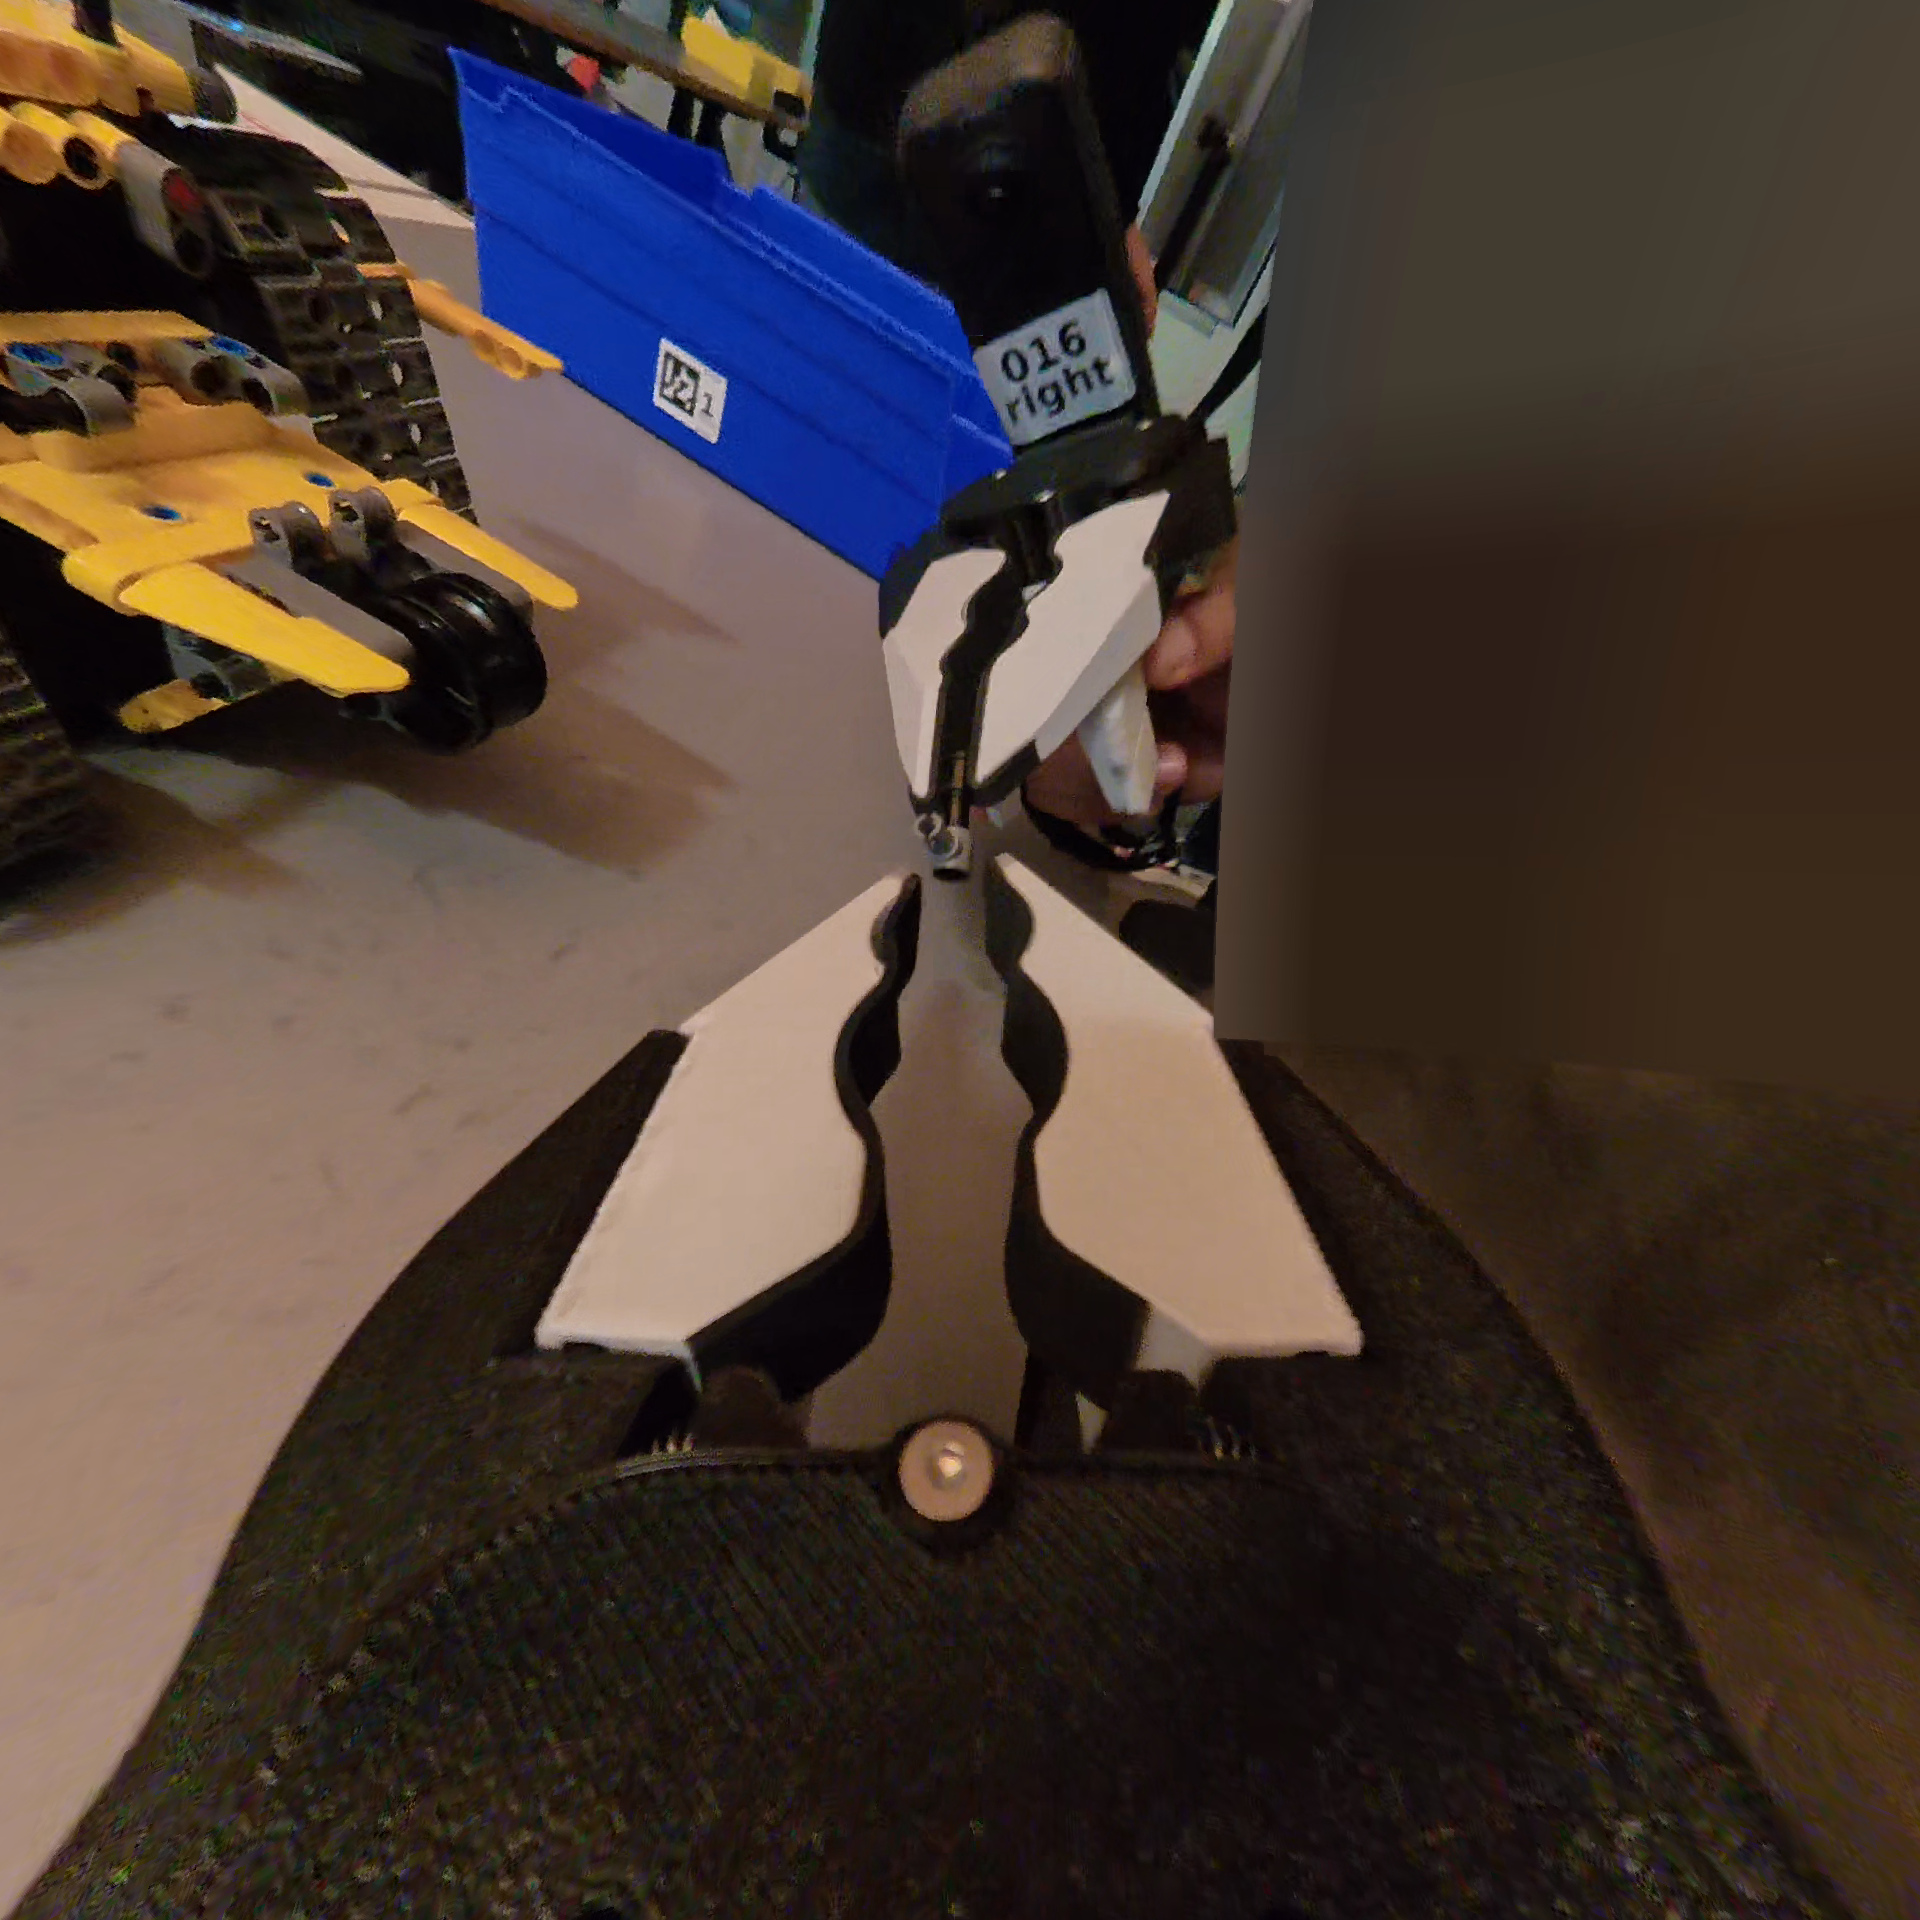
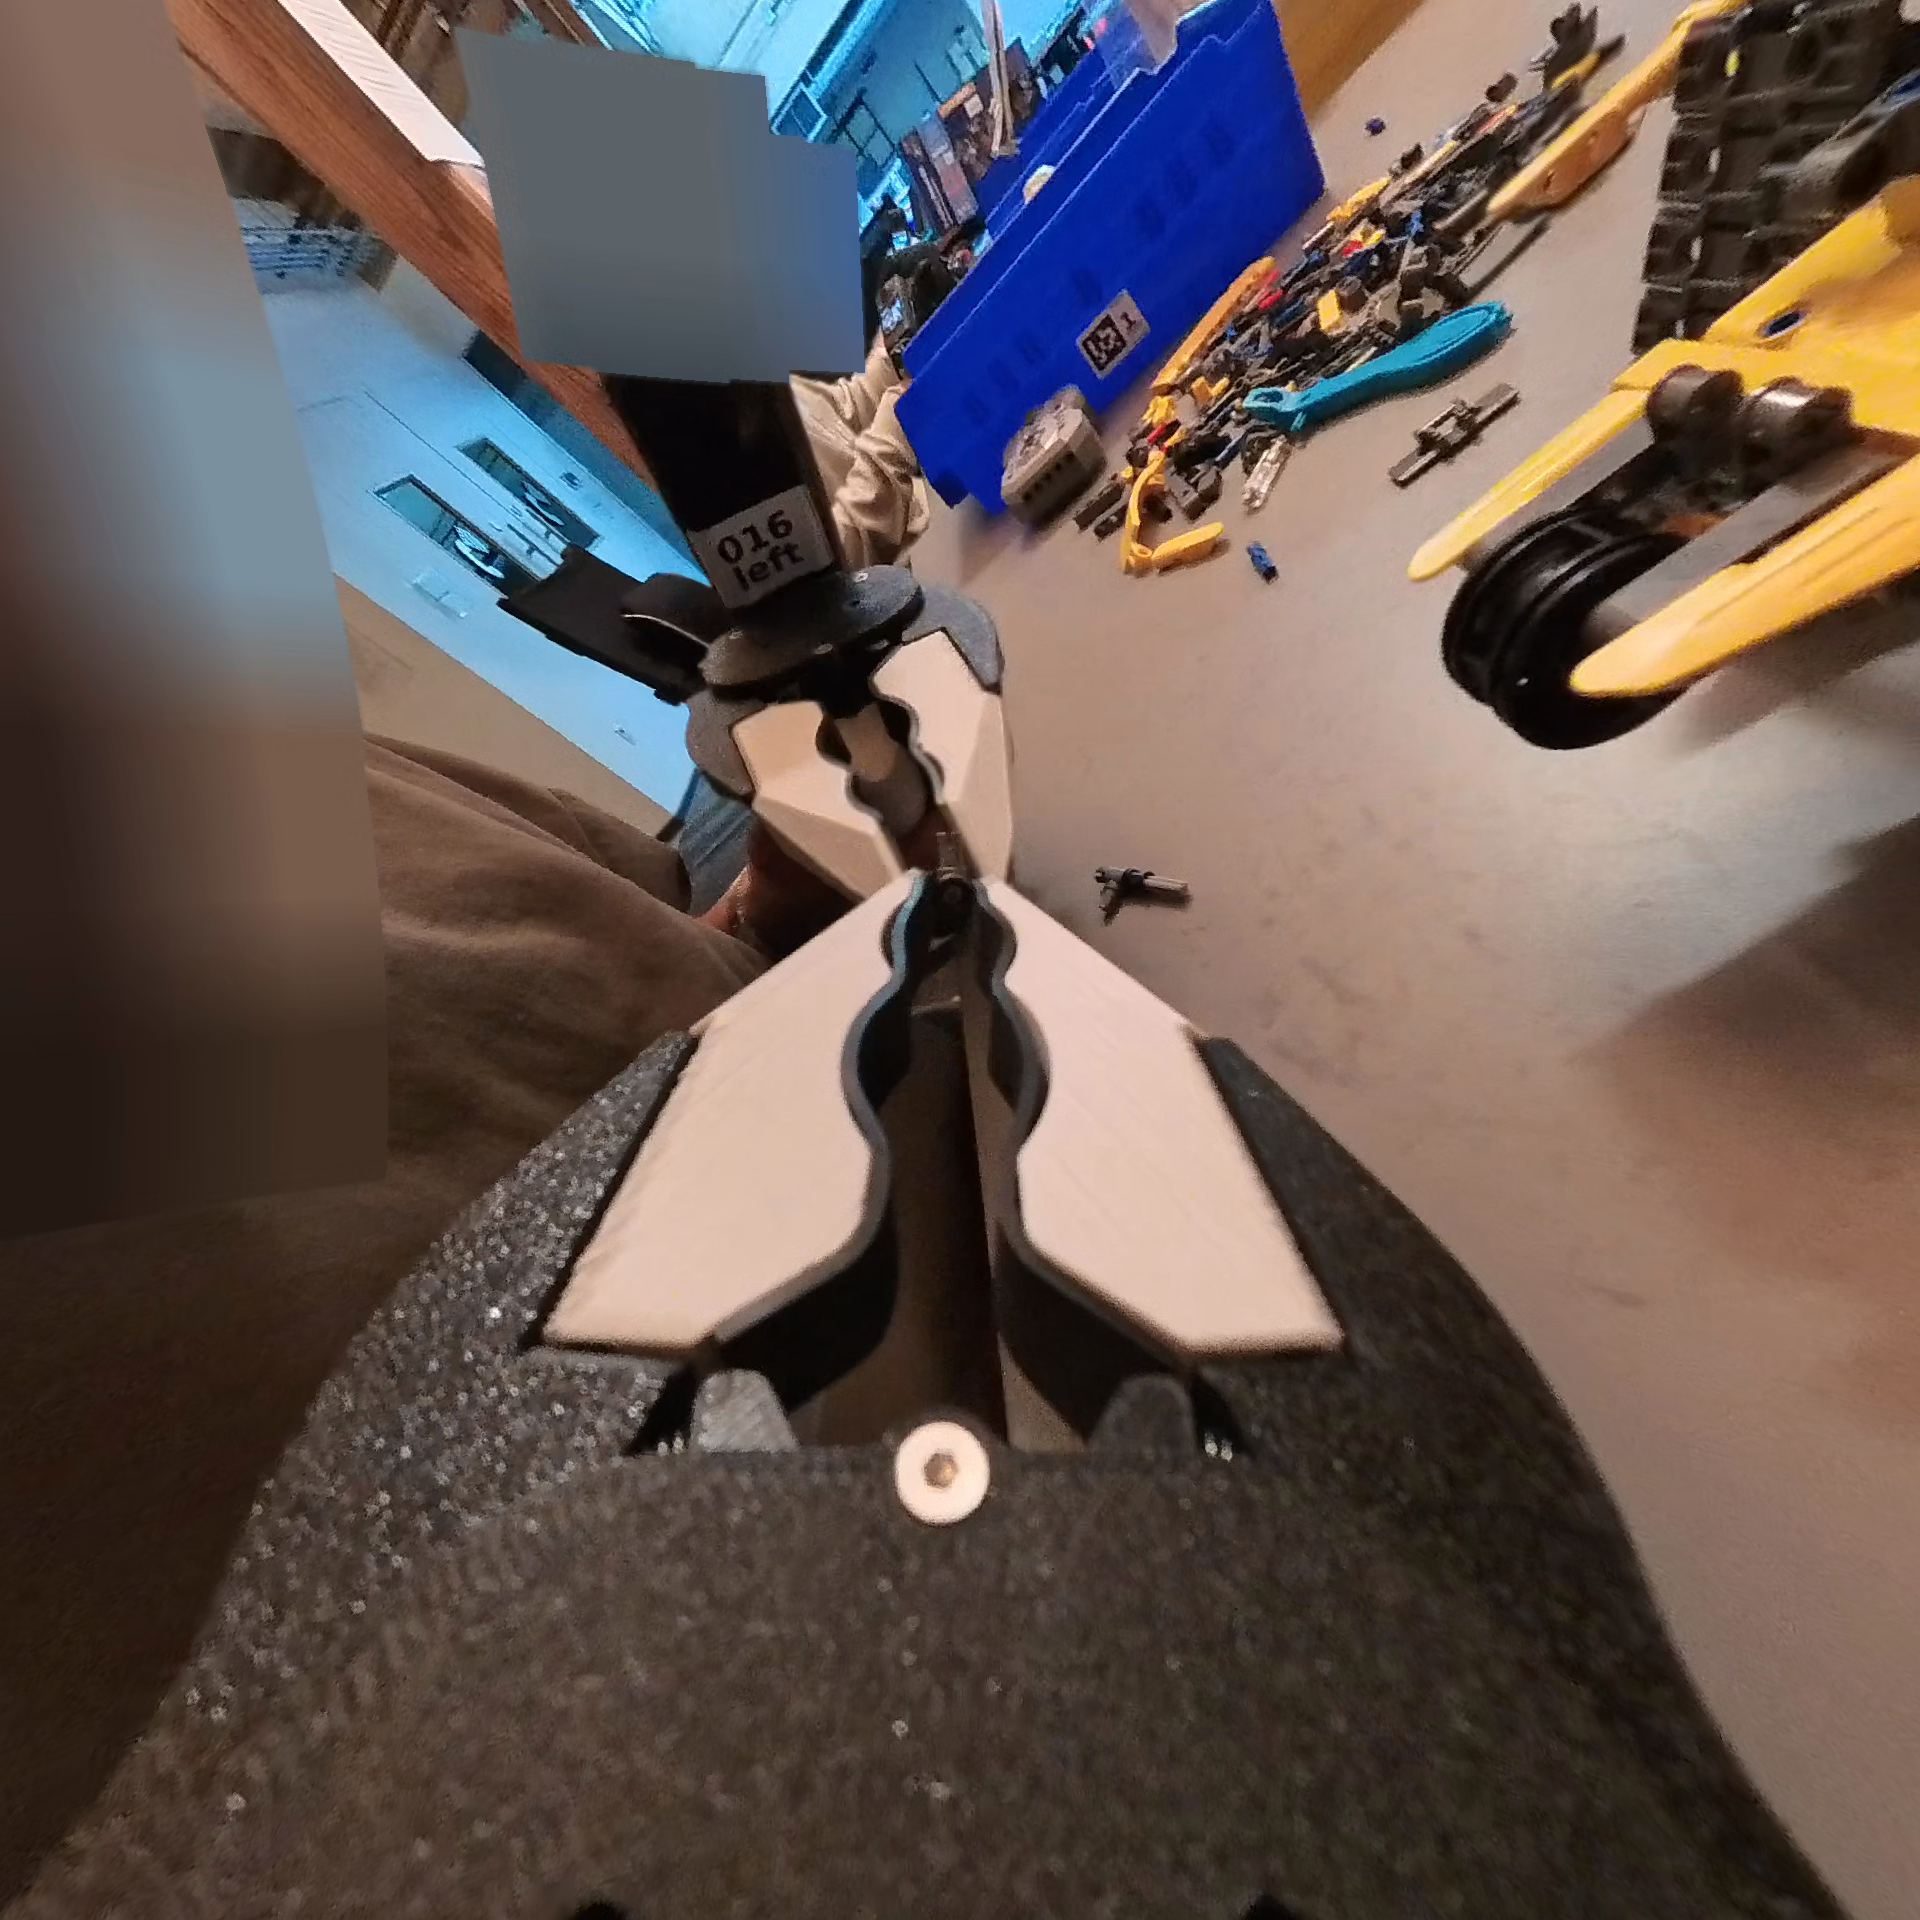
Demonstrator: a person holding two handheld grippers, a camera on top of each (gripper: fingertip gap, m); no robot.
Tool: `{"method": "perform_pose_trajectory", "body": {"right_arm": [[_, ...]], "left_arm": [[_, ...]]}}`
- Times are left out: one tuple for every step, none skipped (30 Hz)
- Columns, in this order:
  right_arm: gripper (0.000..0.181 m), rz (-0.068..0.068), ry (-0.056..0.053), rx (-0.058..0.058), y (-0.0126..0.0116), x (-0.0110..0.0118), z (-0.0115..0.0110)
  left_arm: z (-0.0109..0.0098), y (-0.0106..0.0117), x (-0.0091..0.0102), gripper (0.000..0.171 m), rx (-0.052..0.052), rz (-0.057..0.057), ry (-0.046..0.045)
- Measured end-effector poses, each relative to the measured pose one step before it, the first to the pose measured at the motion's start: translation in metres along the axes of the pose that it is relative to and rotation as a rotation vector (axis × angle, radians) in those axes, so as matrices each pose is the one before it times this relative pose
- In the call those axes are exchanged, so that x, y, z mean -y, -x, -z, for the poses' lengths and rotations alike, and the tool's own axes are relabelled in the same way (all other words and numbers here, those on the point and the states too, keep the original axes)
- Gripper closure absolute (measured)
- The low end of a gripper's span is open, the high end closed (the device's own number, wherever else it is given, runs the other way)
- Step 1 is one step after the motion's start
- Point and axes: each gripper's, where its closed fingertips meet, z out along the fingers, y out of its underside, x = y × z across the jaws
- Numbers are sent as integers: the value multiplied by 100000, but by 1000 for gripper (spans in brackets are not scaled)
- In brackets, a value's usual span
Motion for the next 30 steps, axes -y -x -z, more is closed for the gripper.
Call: {"method": "perform_pose_trajectory", "body": {"right_arm": [[175, 294, -534, 935, 36, -45, 10], [175, 100, -614, 769, 12, 22, 77], [175, -41, 48, 918, 37, -42, 81], [175, -1, 414, 696, 23, -90, 60], [175, 309, 774, 43, -54, -139, 41], [174, 855, 1124, -562, -100, -207, -2], [174, 1427, 1353, -1202, -155, -255, -24], [175, 1913, 1884, -1591, -192, -329, -41], [176, 2181, 2407, -1671, -162, -371, -82], [175, 2106, 2321, -1169, -73, -317, -82], [176, 1358, 1973, -622, 8, -241, -77], [175, 600, 1564, -7, 71, -159, -60], [176, -41, 1088, 779, 176, -92, -52], [175, -598, 732, 899, 217, -58, -69], [175, -544, 1003, 709, 259, -142, -118], [175, 261, 1859, 86, 232, -320, -195], [175, 1115, 2597, -784, 181, -486, -303], [175, 1051, 2986, -1340, 99, -596, -392], [175, 881, 2351, -1216, 55, -515, -412], [175, 175, 819, -564, 52, -308, -353], [175, -485, -551, 80, 54, -89, -290], [175, -875, -799, 421, 32, -20, -225], [175, -815, 49, 417, -24, -89, -159], [175, -473, 971, 164, -63, -200, -136], [175, -547, 965, 158, -22, -174, -76], [175, -561, 1130, -74, 9, -186, -48], [175, -108, 826, -337, 52, -121, -22], [175, 16, 865, -402, 79, -106, 6], [175, 82, 924, -461, 69, -98, -22], [175, 219, 1057, -503, 38, -120, -55]], "left_arm": [[-59, -149, 86, 167, -1366, 898, -541], [-42, -23, 46, 167, -510, 643, -210], [-40, -80, 5, 167, -890, 728, -52], [-67, -76, -57, 167, -740, 534, 274], [-86, -4, -151, 167, -50, 105, 726], [-97, 40, -221, 167, 545, -186, 1526], [-108, 97, -336, 168, 1195, -634, 2526], [-136, 126, -415, 168, 1513, -1147, 3213], [-178, 82, -482, 168, 1312, -862, 3659], [-156, 5, -379, 168, 666, -844, 2721], [-99, -42, -249, 169, 177, -598, 1641], [-36, -91, -153, 169, -161, -270, 807], [49, -185, -46, 169, -590, -237, -148], [93, -214, -17, 170, -19, -568, -669], [111, -246, -122, 170, 694, -878, -292], [67, -250, -344, 170, 1483, -875, 709], [36, -198, -553, 171, 1954, -727, 985], [5, -139, -684, 171, 1909, 359, 991], [19, -110, -624, 171, 1444, 1521, 86], [85, -63, -415, 171, 1085, 2110, -1283], [161, -15, -197, 171, 617, 2433, -1843], [151, 34, -105, 171, 756, 1611, -1240], [47, 41, -162, 171, 1400, 29, -4], [-40, 65, -249, 171, 2408, -1695, 1322], [-61, 22, -175, 171, 2820, -2491, 798], [-50, -11, -154, 171, 2479, -2054, 807], [-34, -47, -57, 171, 1493, -701, 73], [-17, -107, -37, 171, 314, 439, -415], [-4, -92, -50, 171, -195, 957, -805], [-16, -79, -97, 171, -369, 1049, -591]]}}
